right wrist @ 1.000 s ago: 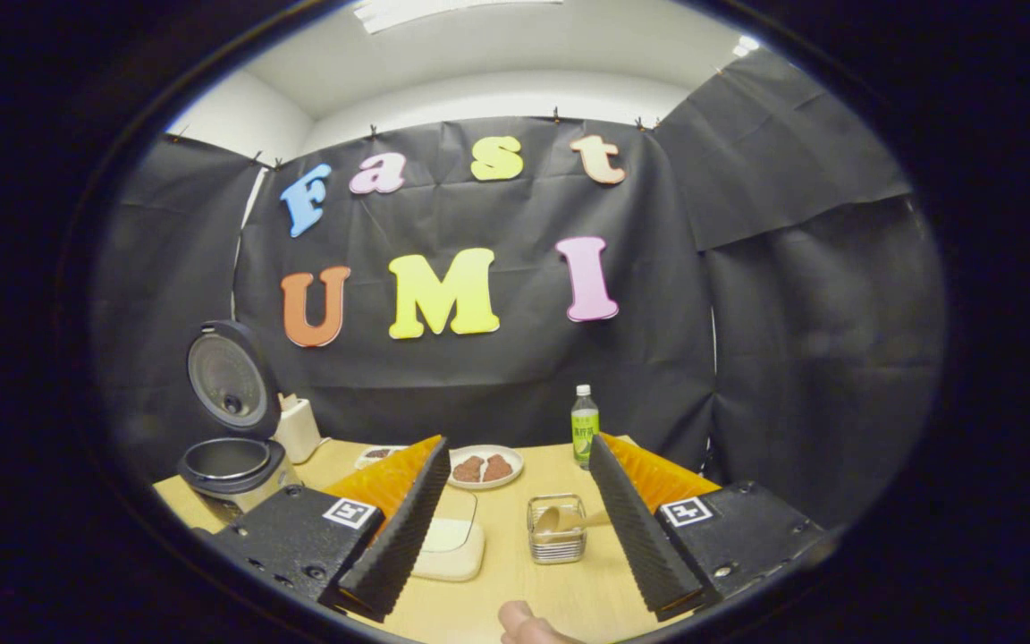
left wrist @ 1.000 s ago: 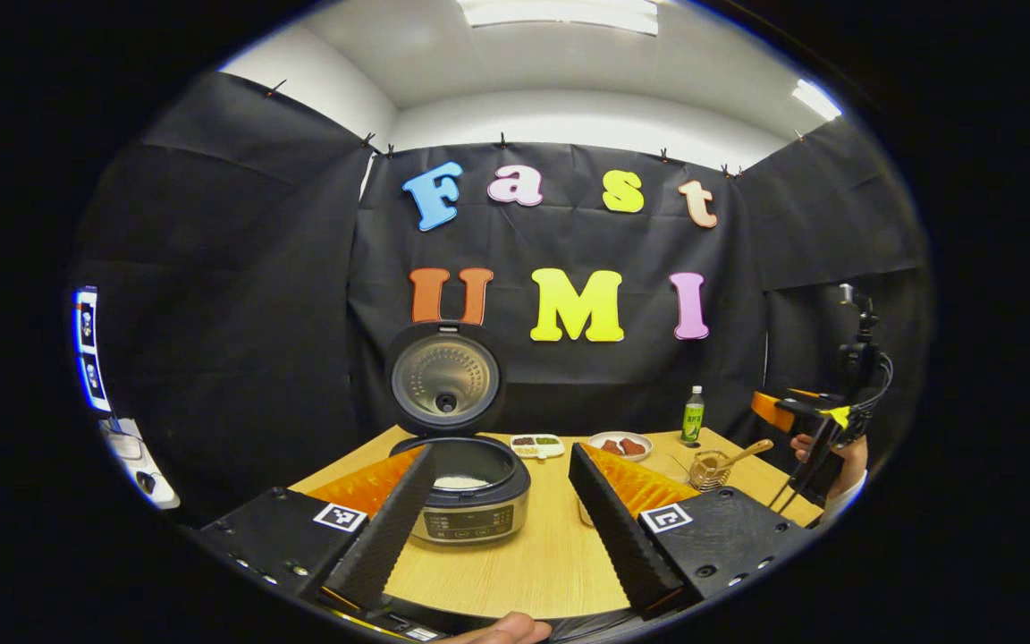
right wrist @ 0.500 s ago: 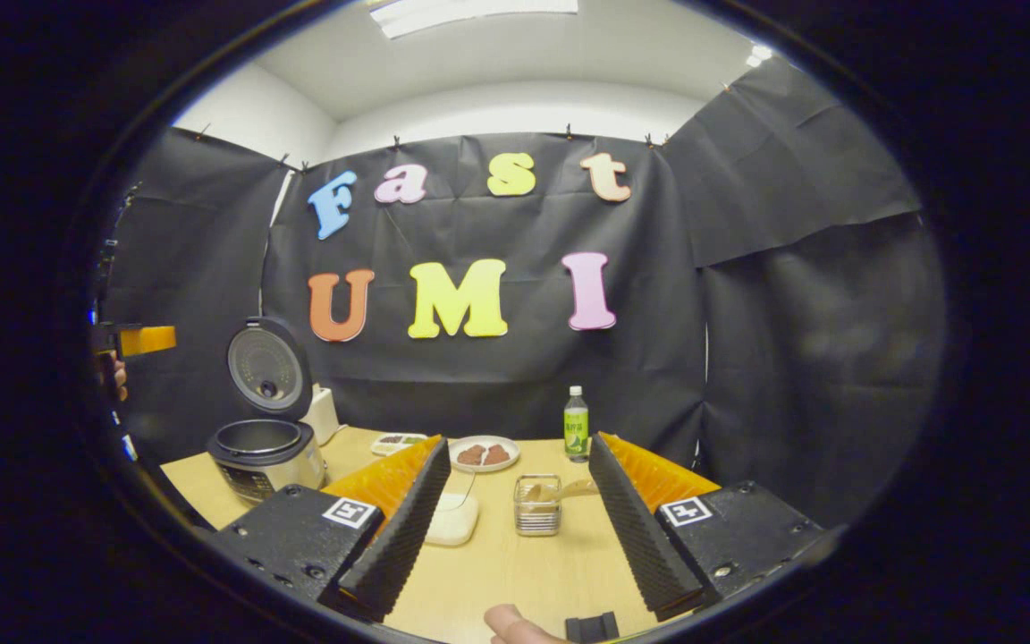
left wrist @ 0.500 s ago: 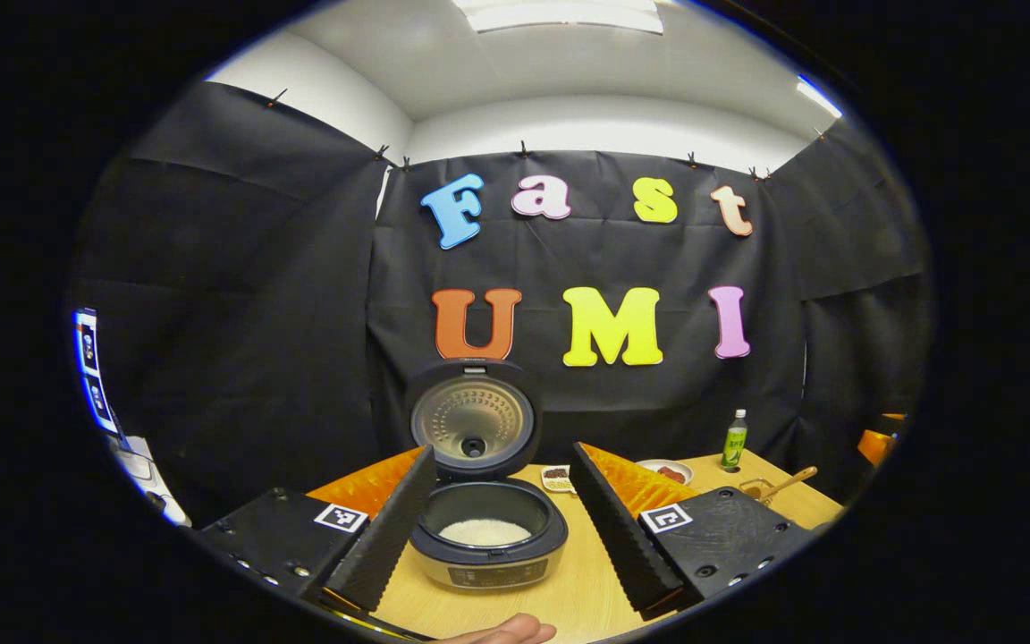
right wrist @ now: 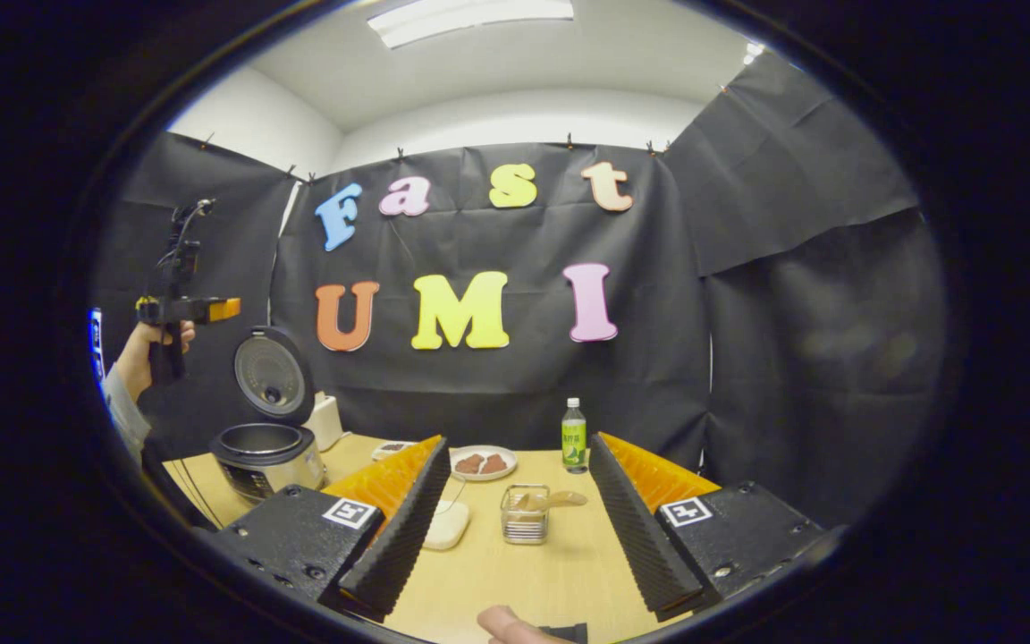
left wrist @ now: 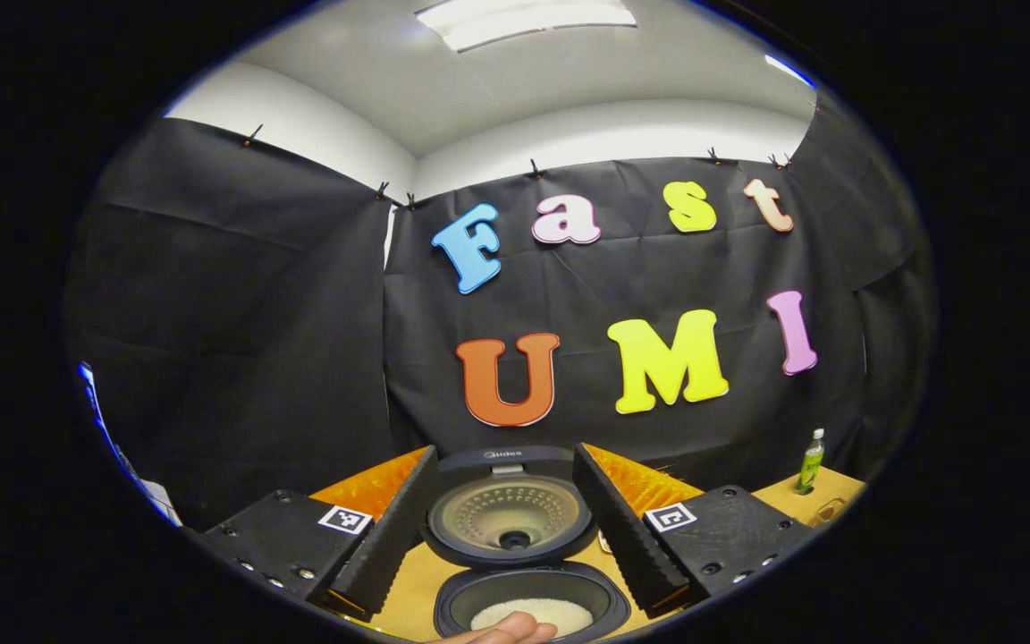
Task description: Close the left gripper, press the button to open the rice cooker; take a wooden spoon from the chopstick holder with the right hand, scoop a spoonful of rice and pour it into the rice cooker, then put the wooden spoon back into the chopstick holder.
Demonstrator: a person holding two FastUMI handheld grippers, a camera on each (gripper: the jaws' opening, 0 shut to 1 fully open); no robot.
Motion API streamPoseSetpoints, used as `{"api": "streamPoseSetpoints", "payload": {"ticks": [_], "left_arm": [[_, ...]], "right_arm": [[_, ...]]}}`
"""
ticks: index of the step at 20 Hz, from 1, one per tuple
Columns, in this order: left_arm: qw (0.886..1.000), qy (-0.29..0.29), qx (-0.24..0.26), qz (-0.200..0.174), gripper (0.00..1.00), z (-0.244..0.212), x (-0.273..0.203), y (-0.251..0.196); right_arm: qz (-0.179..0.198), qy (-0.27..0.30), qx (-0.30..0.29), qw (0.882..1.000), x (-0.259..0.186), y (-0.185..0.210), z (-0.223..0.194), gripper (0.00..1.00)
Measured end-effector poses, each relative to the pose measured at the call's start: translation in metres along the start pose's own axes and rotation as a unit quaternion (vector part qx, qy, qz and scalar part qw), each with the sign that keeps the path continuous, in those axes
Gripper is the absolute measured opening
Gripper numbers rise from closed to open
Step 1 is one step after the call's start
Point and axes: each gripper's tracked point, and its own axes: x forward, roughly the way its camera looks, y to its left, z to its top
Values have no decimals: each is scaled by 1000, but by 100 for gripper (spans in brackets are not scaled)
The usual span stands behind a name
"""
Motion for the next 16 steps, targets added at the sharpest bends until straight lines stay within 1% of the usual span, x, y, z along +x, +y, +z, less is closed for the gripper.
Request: {"api": "streamPoseSetpoints", "payload": {"ticks": [1,2,4,5,7,9,10,11,13,15,16], "left_arm": [[1000,5,-6,5,95,-2,14,-1],[1000,10,-8,9,96,-5,29,-2],[999,21,-19,14,95,-11,60,-5],[999,25,-22,15,95,-12,74,-7],[999,32,-20,20,95,-18,102,-5],[996,67,-41,37,95,-34,126,-4],[994,85,-46,47,96,-42,134,-1],[993,98,-46,49,96,-48,140,0],[990,122,-28,61,96,-61,145,6],[988,144,-35,42,96,-70,143,-1],[988,145,-35,43,96,-68,141,-1]], "right_arm": [[3,-1,-6,1000,3,-1,-3,98],[10,-1,-14,1000,6,-2,-7,100],[19,10,-13,1000,14,-6,-14,99],[20,12,-14,1000,18,-7,-14,100],[12,9,-24,1000,25,-14,-13,100],[12,12,-37,999,27,-13,-20,100],[16,12,-40,999,25,-12,-21,98],[19,9,-40,999,23,-12,-21,99],[20,0,-36,999,21,-13,-18,100],[16,7,-36,999,22,-16,-23,100],[17,11,-37,999,21,-15,-25,100]]}}
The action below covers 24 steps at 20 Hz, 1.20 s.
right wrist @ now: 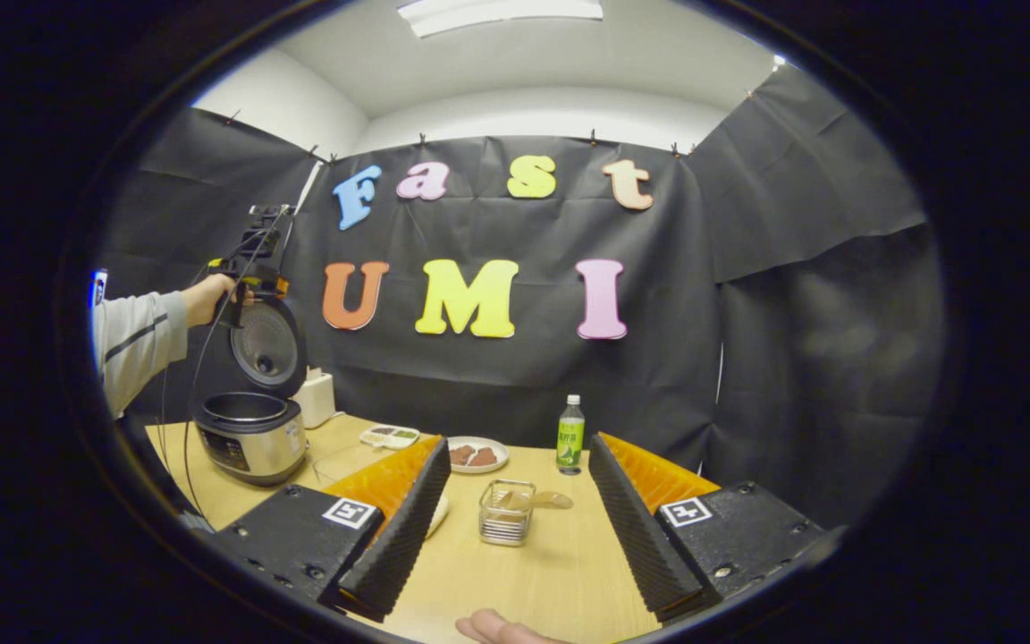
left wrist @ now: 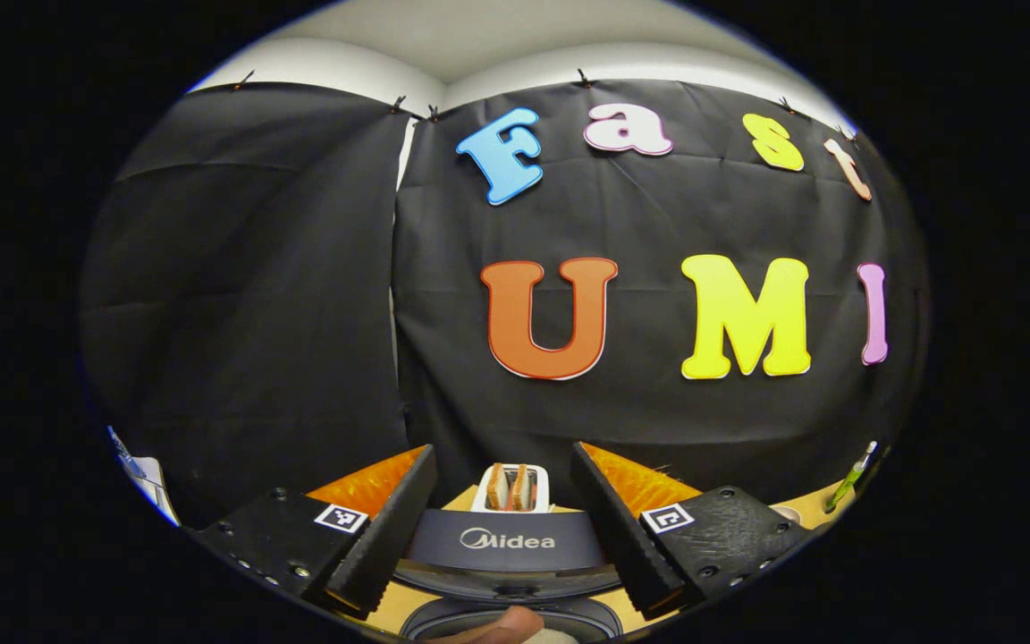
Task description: Close the left gripper, press the button to open the rice cooker; take a wooden spoon from the chopstick holder with the right hand, scoop a spoonful of rice and pour it into the rice cooker, then put the wooden spoon back into the chopstick holder.
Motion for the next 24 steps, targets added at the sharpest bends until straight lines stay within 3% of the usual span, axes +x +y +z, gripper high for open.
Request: {"api": "streamPoseSetpoints", "payload": {"ticks": [1,8,16,19,24], "left_arm": [[1000,1,-5,-4,100,-1,1,2],[1000,28,2,-7,100,-15,-36,-1],[999,41,3,-10,100,-54,-95,0],[998,58,4,-13,99,-77,-111,-2],[997,82,3,-13,99,-117,-142,0]], "right_arm": [[1,-1,2,1000,-3,1,2,99],[-12,2,16,1000,-19,-3,1,100],[-35,54,28,998,-40,-4,-16,98],[-43,41,35,998,-59,-4,-4,100],[-25,20,35,999,-74,20,8,100]]}}
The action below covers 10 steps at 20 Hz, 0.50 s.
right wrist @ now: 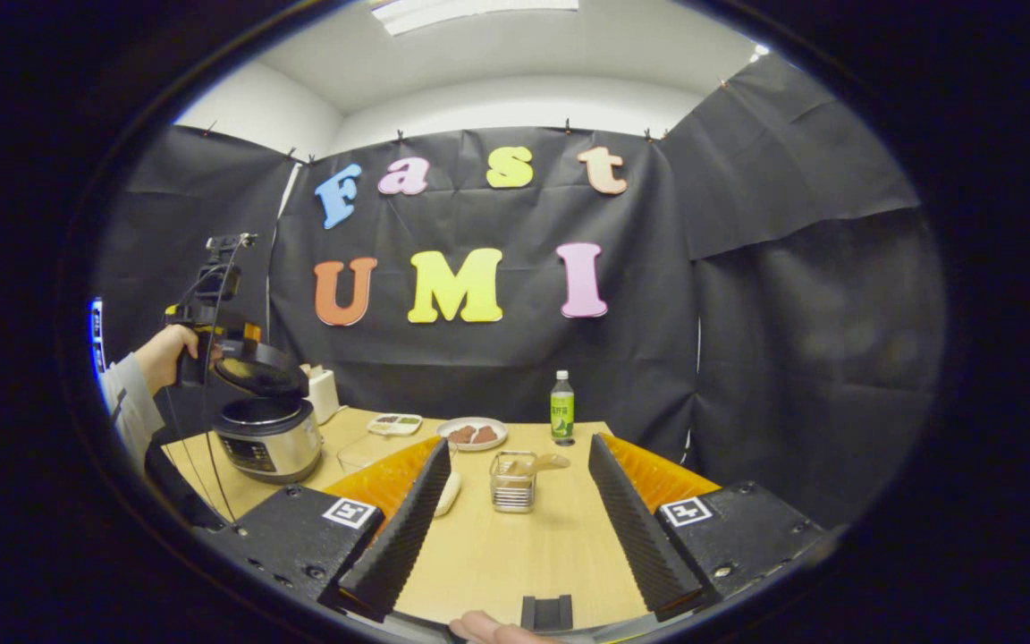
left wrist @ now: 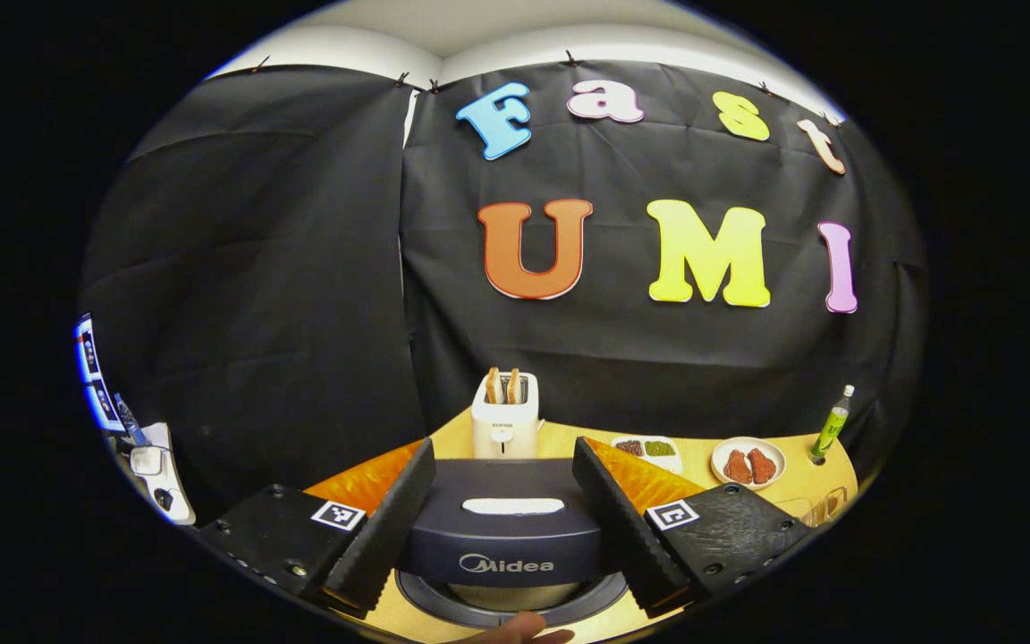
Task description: Close the left gripper, press the button to open the rice cooker; take a wooden spoon from the chopstick holder with the right hand, scoop a spoonful of rice and pour it into the rice cooker, then put the wooden spoon back into the chopstick holder.
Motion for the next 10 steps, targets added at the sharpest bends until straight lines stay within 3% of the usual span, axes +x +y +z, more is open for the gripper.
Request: {"api": "streamPoseSetpoints", "payload": {"ticks": [5,10], "left_arm": [[1000,18,-5,-9,99,-56,-12,-4],[1000,-6,8,-7,100,-83,-14,-5]], "right_arm": [[-2,-15,13,1000,-5,15,7,100],[12,-29,15,999,-12,36,14,100]]}}
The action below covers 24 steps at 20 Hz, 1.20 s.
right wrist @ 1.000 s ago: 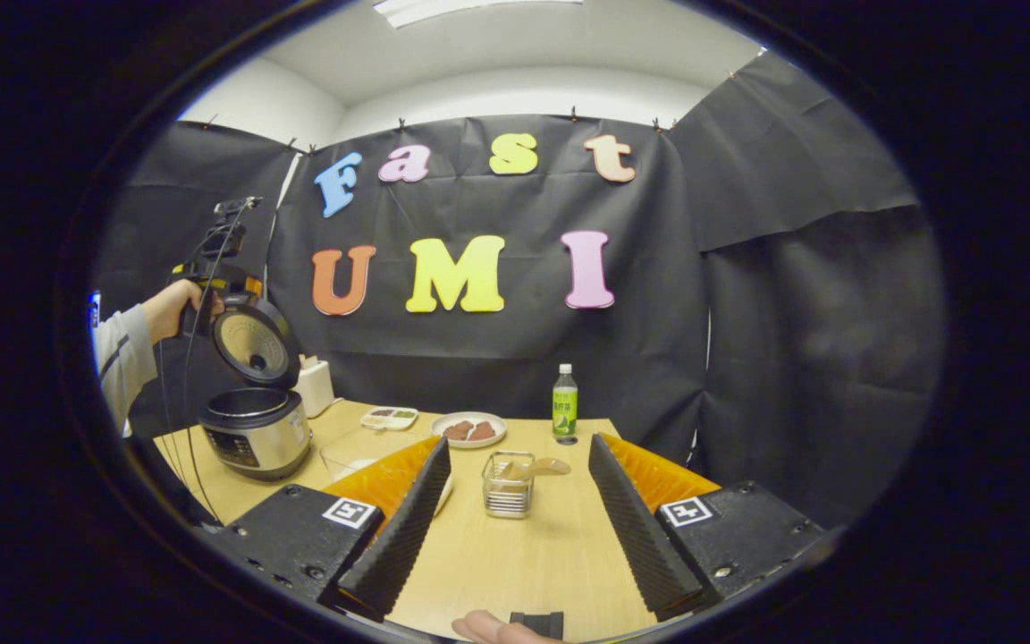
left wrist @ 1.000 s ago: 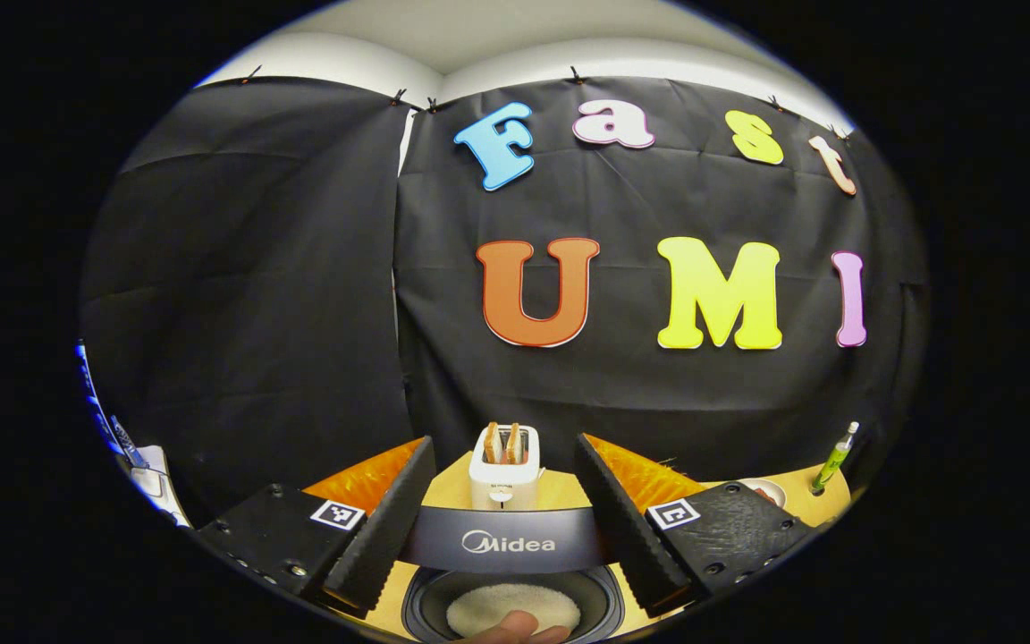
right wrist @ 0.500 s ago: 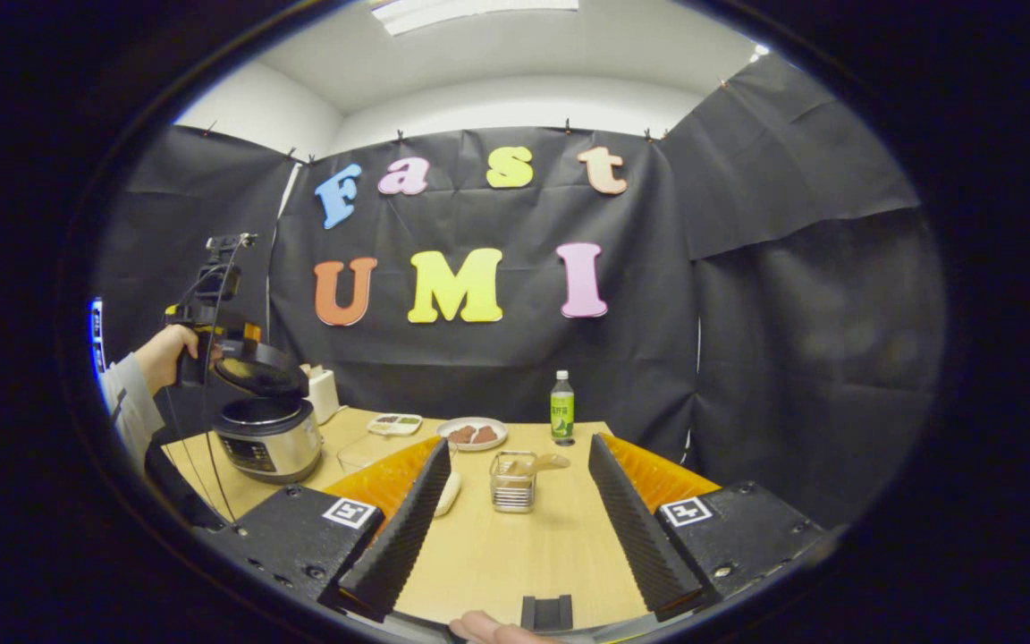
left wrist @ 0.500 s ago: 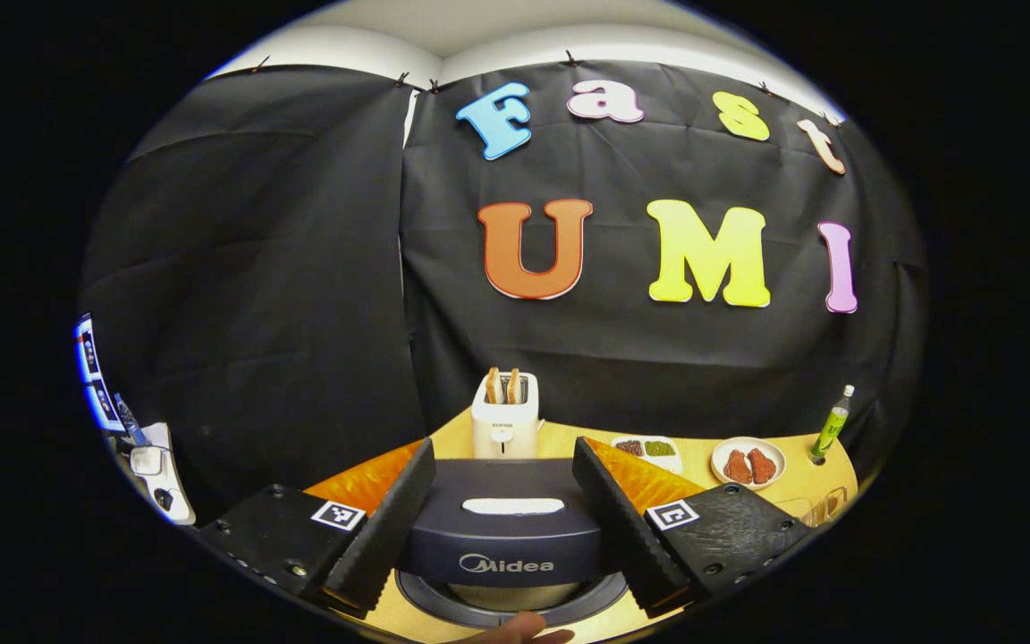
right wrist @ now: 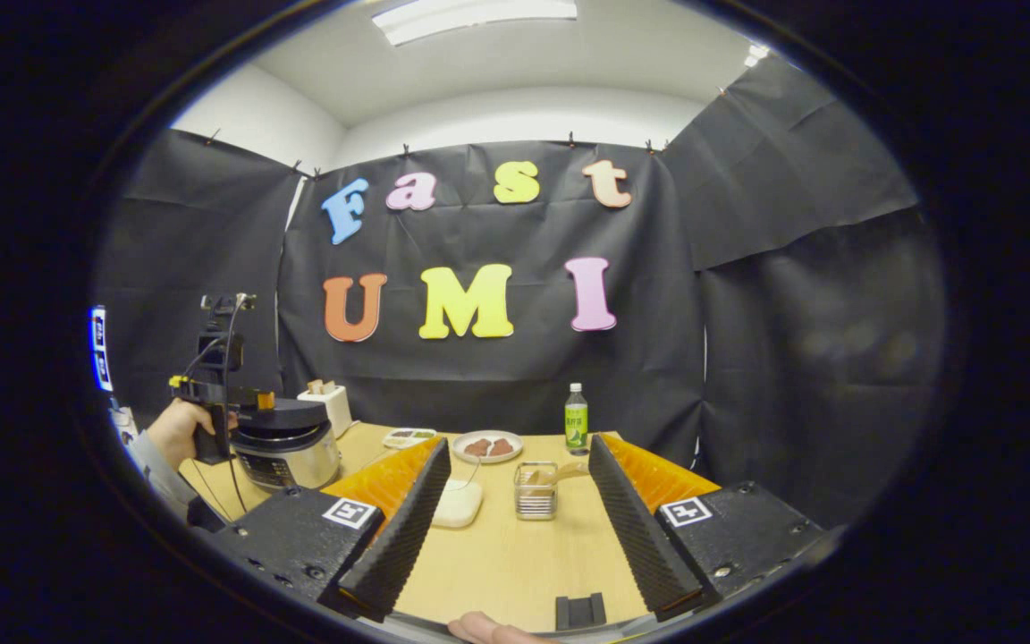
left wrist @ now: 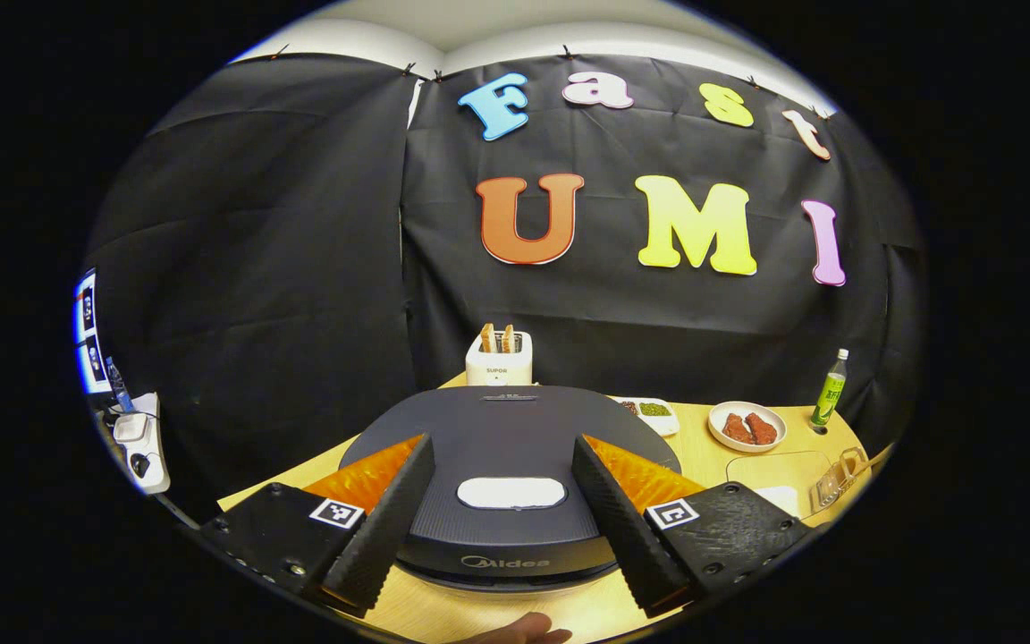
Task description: Close the left gripper, press the button to open the rice cooker; take a wooden spoon from the chopstick holder with the right hand, scoop a spoonful of rice and pour it into the rice cooker, then put the wooden spoon back into the chopstick holder.
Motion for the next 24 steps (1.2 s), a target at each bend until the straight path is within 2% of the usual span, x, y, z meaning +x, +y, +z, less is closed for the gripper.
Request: {"api": "streamPoseSetpoints", "payload": {"ticks": [2,4,8,12,15,18,20,22,24], "left_arm": [[1000,21,-8,1,99,-17,3,-1],[1000,-15,-2,1,99,-11,4,-2],[996,-92,1,5,100,-9,6,-1],[993,-115,-4,3,100,-15,6,-1],[994,-111,1,-6,99,-17,4,-4],[994,-100,7,-35,99,-20,-4,-9],[994,-98,11,-42,99,-20,-14,-5],[995,-86,15,-48,100,-22,-24,-5],[995,-70,12,-67,98,-23,-41,-8]], "right_arm": [[13,-11,9,1000,-1,8,3,100],[24,-24,9,999,-2,15,7,100],[20,-28,0,999,0,16,4,100],[15,-16,-2,1000,7,18,-6,100],[14,-7,1,1000,13,20,-11,100],[4,-5,6,1000,19,15,-11,100],[-1,-4,4,1000,23,15,-12,98],[-3,-4,3,1000,25,14,-10,100],[-10,-7,1,1000,26,10,-8,100]]}}
